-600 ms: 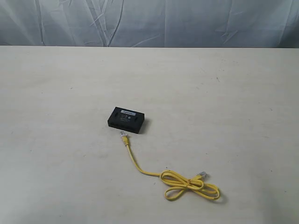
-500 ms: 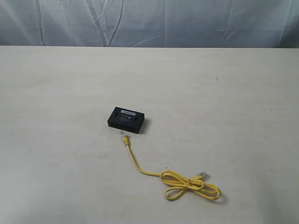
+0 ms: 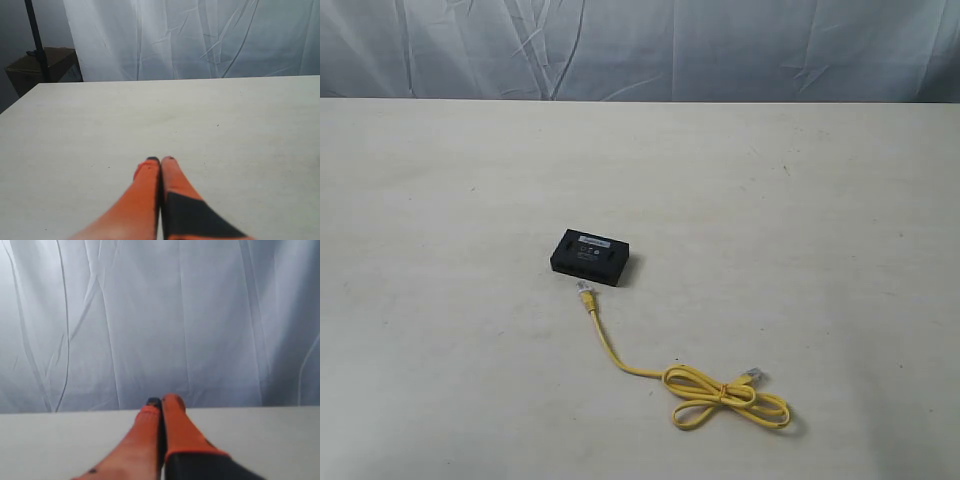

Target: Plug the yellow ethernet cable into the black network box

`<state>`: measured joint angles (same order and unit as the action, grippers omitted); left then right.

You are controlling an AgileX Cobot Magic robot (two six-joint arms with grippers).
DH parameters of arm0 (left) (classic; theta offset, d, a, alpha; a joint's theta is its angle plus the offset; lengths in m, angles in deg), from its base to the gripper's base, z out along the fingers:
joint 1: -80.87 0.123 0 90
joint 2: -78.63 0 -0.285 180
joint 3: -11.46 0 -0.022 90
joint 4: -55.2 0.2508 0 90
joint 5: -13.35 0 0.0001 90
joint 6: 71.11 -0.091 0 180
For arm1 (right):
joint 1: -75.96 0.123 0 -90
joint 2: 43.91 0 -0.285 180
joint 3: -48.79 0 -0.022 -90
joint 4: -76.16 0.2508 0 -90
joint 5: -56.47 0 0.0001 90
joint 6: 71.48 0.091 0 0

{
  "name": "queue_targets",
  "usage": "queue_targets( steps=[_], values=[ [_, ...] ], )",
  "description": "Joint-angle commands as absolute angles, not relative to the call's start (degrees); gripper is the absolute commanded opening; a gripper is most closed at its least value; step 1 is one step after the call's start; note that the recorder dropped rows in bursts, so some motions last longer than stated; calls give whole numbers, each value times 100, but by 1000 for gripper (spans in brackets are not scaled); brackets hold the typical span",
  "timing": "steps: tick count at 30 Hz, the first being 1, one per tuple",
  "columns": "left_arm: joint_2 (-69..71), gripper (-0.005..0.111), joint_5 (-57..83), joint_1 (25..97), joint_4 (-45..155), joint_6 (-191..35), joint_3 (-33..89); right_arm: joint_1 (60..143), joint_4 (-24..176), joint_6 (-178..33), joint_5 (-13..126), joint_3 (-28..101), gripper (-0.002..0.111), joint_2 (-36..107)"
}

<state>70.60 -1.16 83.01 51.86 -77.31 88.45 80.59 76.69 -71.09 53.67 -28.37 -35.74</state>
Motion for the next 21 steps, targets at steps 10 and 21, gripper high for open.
queue_targets(
  steps=[10, 21],
  values=[
    [7084, 0, -42, 8306, 5145, -7732, 8868, 8064, 7647, -7179, 4058, -2843, -1, -3612],
    [7084, 0, -42, 8306, 5145, -7732, 8868, 8064, 7616, -7193, 7182, -1165, -1, -1477]
  ],
)
